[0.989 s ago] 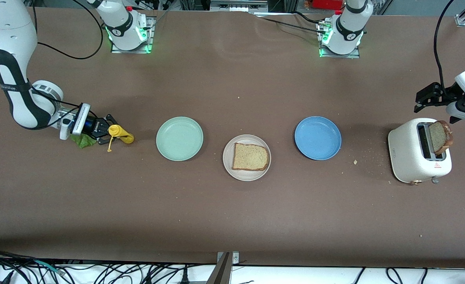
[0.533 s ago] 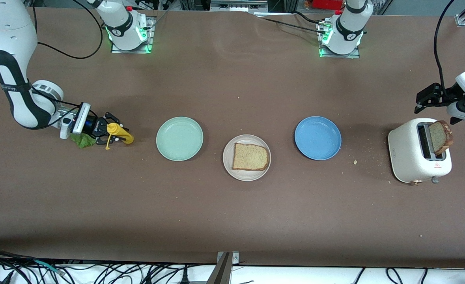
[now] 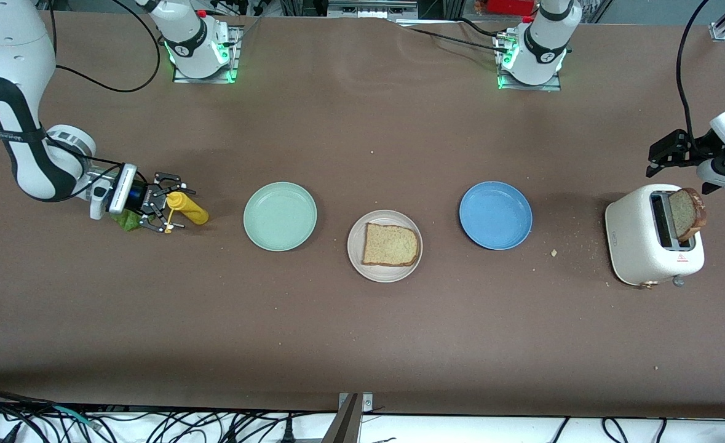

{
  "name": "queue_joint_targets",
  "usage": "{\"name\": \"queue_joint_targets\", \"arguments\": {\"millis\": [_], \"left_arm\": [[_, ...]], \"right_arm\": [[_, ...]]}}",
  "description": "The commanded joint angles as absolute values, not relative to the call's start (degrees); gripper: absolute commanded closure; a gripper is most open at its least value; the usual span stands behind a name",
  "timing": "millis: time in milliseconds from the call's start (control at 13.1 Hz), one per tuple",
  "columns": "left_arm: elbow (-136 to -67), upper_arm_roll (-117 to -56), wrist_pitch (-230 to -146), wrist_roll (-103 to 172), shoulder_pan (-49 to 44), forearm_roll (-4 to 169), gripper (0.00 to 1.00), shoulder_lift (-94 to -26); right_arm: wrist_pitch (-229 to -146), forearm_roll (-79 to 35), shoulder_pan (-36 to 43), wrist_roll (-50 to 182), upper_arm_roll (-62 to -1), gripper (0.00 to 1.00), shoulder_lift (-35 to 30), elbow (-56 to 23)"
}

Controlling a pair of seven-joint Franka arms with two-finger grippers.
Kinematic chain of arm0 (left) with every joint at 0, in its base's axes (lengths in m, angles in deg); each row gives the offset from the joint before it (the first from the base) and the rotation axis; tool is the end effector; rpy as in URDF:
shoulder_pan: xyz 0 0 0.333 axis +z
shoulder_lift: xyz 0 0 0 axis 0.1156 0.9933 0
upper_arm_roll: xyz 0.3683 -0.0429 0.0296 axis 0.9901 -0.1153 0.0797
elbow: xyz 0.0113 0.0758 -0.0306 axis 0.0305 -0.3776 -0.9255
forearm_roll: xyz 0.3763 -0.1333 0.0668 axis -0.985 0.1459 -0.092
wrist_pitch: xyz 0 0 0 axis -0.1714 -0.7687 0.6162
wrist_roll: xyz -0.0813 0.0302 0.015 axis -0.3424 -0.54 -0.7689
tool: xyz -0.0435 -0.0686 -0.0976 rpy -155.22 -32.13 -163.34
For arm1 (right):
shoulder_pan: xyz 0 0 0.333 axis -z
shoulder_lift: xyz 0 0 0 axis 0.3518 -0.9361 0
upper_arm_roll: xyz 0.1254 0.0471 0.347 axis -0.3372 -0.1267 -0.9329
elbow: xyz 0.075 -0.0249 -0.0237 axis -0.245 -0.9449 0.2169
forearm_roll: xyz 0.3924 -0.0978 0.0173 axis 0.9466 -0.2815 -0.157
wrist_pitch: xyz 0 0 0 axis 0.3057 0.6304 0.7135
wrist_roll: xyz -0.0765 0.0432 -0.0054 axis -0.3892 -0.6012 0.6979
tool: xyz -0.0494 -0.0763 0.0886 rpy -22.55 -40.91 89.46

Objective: Make sandwich in beige plate with both arms
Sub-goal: 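Move the right gripper onto the lettuce leaf and close on it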

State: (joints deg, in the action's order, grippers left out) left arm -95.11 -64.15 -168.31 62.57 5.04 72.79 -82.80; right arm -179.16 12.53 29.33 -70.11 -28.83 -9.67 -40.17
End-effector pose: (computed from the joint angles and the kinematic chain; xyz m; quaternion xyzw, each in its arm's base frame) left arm 0.5934 0.0255 0.6185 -0.9856 0.1686 -0.0131 0.0101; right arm 0.5439 -0.0721 0.1686 -0.6939 -0.5014 -0.3514 0.3789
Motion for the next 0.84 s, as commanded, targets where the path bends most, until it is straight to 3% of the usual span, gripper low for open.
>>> {"name": "queue_joint_targets", "arguments": {"millis": [0,304,609,761], "left_arm": [[-94.9,-64.2,-168.6,63.1,5.1,71.7,0.00,-82.9],[-94.9,-64.2,-168.6,63.1,5.1,71.7,0.00,-82.9],[-94.9,-64.5,-168.9,63.1,5.0,71.7,0.00,-82.9],[-94.9,-64.6,-169.5,63.1,5.0,71.8,0.00,-83.0]], "right_arm": [[-179.2,3.2,30.8,-61.0,-27.7,0.00,-7.3,-37.0],[-180.3,-11.2,31.4,-47.2,-26.2,0.00,-5.2,-31.7],[-183.4,-23.3,31.4,-30.7,-25.6,0.00,-1.4,-31.7],[-184.2,-35.0,31.4,-13.5,-25.8,0.00,1.4,-31.9]]}}
